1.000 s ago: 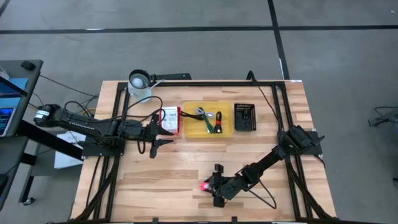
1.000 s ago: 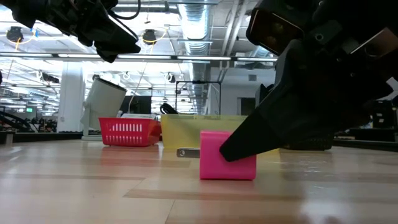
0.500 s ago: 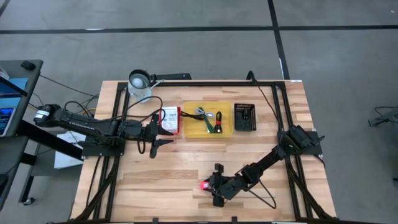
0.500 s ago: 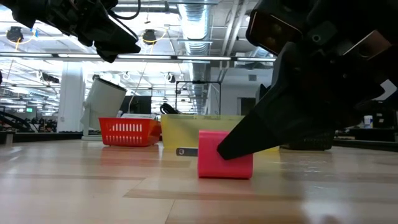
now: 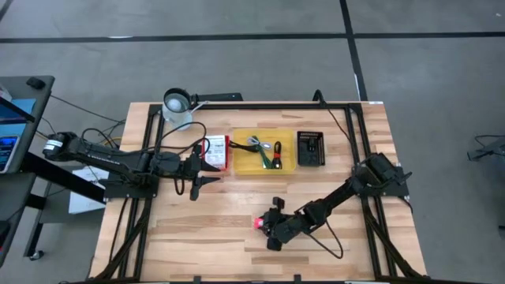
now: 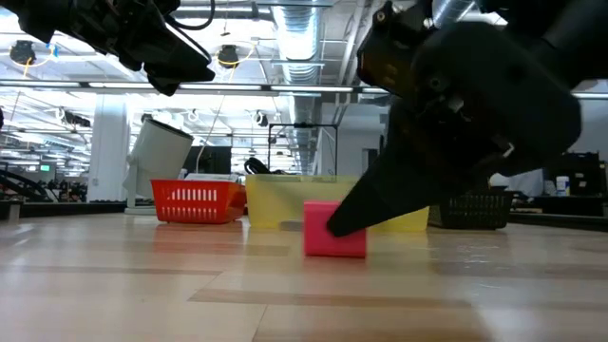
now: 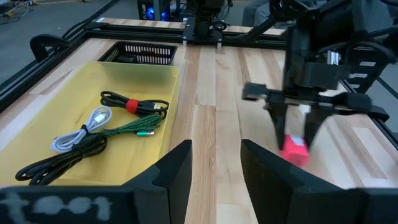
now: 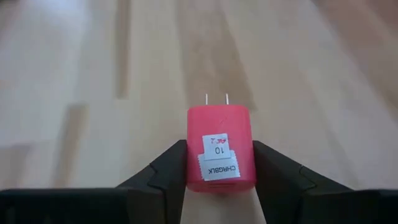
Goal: Pick and place items into bin
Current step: Put the pink charger adapter into the black bin
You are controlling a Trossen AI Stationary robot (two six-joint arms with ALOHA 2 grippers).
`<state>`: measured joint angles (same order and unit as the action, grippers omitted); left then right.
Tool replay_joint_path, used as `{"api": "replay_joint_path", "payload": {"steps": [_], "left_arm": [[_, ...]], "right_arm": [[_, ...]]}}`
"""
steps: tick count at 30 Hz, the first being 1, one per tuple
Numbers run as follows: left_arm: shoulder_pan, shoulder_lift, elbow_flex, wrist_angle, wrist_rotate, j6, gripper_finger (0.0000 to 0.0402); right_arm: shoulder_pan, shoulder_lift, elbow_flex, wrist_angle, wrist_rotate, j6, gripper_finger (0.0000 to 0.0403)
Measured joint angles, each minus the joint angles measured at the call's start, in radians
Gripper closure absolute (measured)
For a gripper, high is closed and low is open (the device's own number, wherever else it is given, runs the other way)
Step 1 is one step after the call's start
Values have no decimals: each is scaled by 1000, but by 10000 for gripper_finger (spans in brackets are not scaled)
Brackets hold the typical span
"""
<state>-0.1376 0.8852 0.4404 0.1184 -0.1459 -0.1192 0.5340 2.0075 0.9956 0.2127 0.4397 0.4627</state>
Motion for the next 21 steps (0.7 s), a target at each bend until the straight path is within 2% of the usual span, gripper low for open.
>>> {"api": "replay_joint_path", "payload": {"steps": [10,21], "left_arm": [[0,0,0,-1,0,0,275],[0,0,0,-1,0,1,275]], "right_arm": [[-42,-173,-4,-274,-3,-26,260],[-126,-443,-3,-654,7,-26,260]]}}
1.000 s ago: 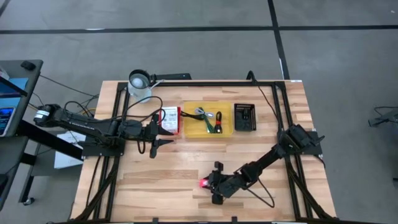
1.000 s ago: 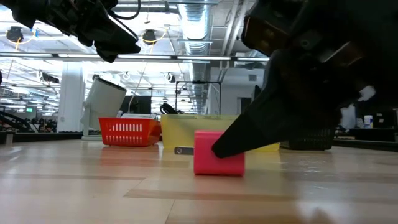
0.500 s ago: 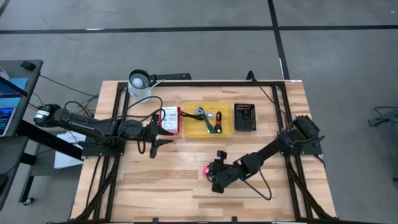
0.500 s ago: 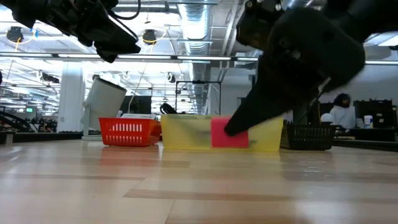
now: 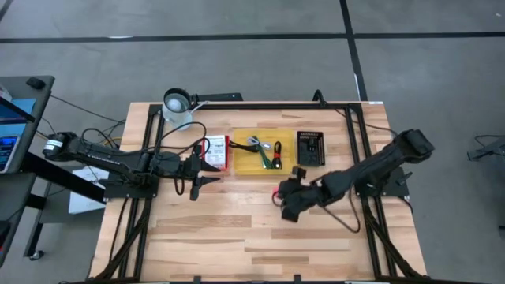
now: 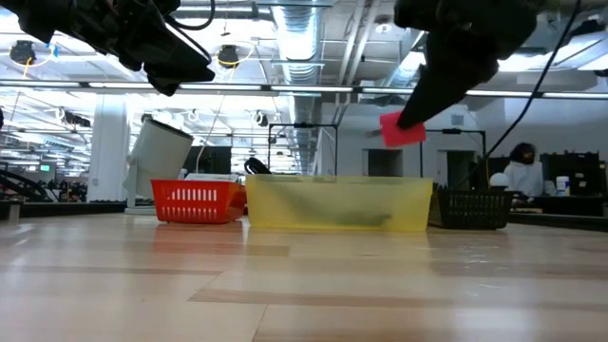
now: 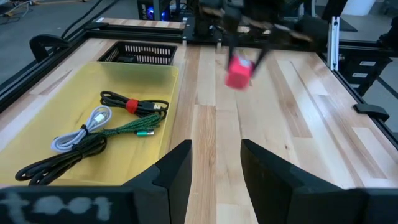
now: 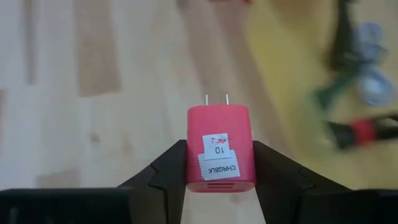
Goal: Pick and place items into bin
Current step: Put the pink charger adapter into the black bin
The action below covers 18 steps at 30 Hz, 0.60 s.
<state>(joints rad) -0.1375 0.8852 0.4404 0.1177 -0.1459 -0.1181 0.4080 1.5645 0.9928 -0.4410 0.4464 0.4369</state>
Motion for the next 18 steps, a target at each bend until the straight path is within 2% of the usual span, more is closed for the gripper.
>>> {"api": "replay_joint_path", "payload": {"steps": [9,18], "left_arm": [[0,0,0,0,0,0,275],[0,0,0,0,0,0,275]], "right_arm": [[-156,-213,0,-313,0,34,259],[-319,-331,0,-484,-13,34,256]]}}
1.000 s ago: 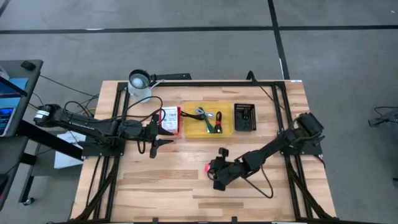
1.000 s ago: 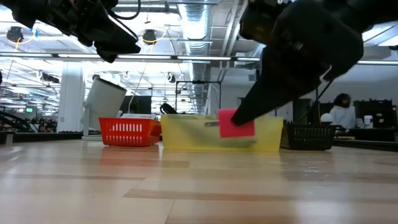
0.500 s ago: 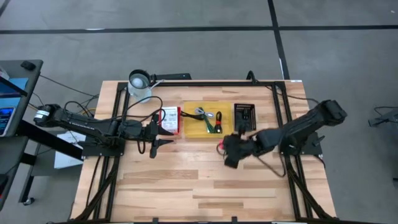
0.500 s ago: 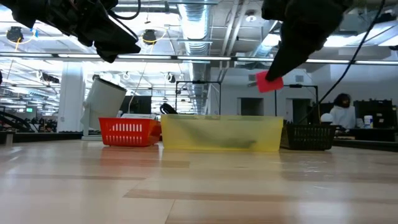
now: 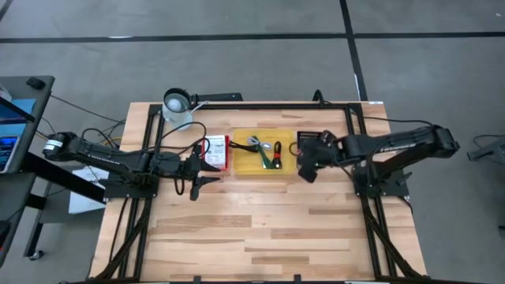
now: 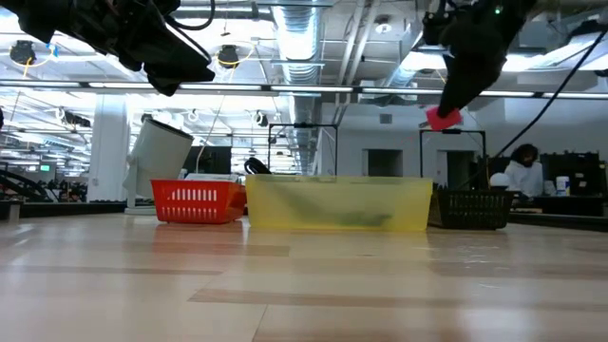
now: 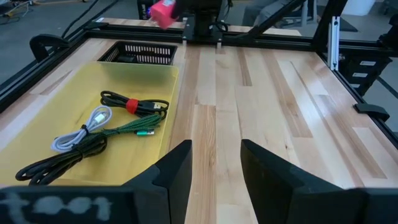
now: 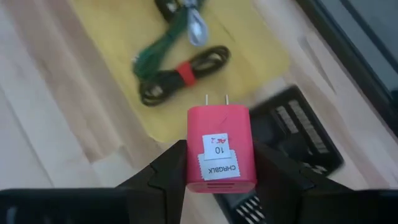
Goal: Pick and place items into bin
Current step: Put the pink charger adapter into the black bin
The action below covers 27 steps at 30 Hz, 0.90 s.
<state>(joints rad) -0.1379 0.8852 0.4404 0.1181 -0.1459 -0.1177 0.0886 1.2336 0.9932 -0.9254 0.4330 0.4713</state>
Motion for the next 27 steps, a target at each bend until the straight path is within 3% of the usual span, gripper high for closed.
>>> {"api": "replay_joint_path", "payload": {"steps": [13,27], "left_arm": [[0,0,0,-4,0,1,275],[2,0,0,-172,3,-27,275]], "right_arm": [[-197,19,0,-124,-69,0,242],[-255,107,0,-139,-69,-34,238]]}}
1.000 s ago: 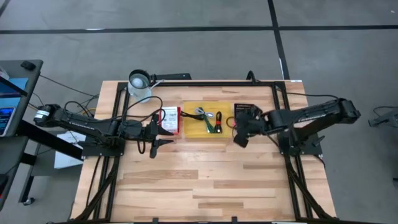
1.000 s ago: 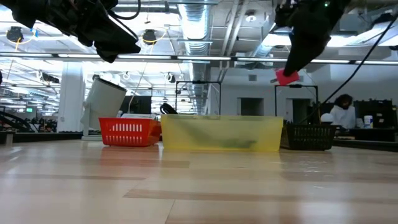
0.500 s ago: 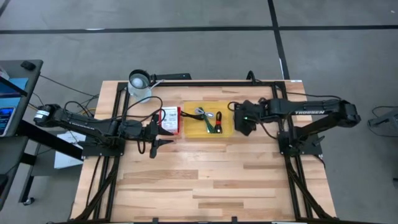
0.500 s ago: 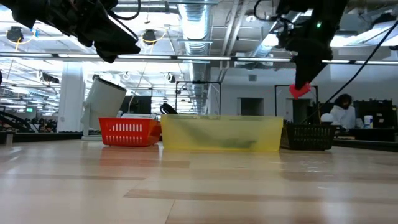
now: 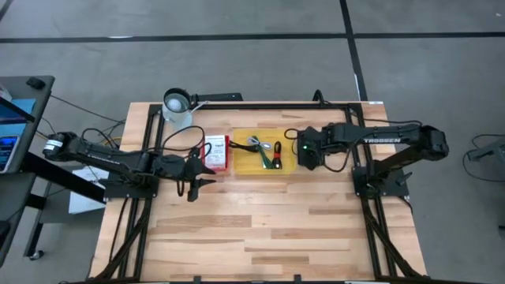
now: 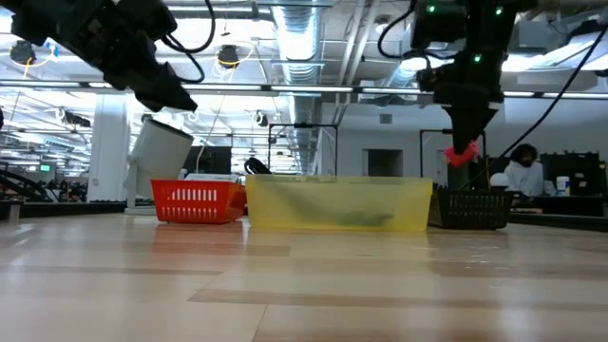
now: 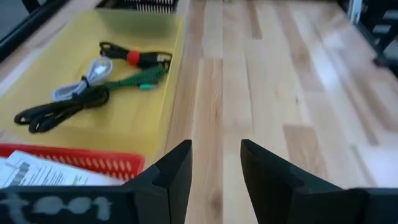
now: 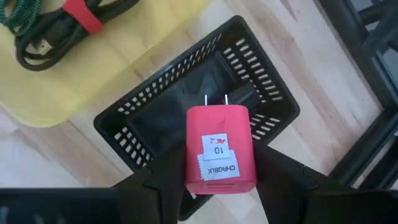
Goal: Pick and place items into bin
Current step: Put the pink charger adapter into the black bin, then return to Home Position
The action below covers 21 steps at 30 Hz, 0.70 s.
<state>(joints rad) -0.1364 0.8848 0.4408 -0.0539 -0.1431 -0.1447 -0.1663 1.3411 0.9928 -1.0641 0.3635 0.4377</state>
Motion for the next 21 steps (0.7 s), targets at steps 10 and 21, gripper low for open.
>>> {"api": "replay_joint_path", "payload": {"steps": [10,21], "left_arm": [[0,0,0,-95,-1,38,275],[0,0,0,-48,-2,77,275]], "right_arm": [[-6,88,0,-1,2,-44,247],[-2,85,0,-5,4,16,201]]}}
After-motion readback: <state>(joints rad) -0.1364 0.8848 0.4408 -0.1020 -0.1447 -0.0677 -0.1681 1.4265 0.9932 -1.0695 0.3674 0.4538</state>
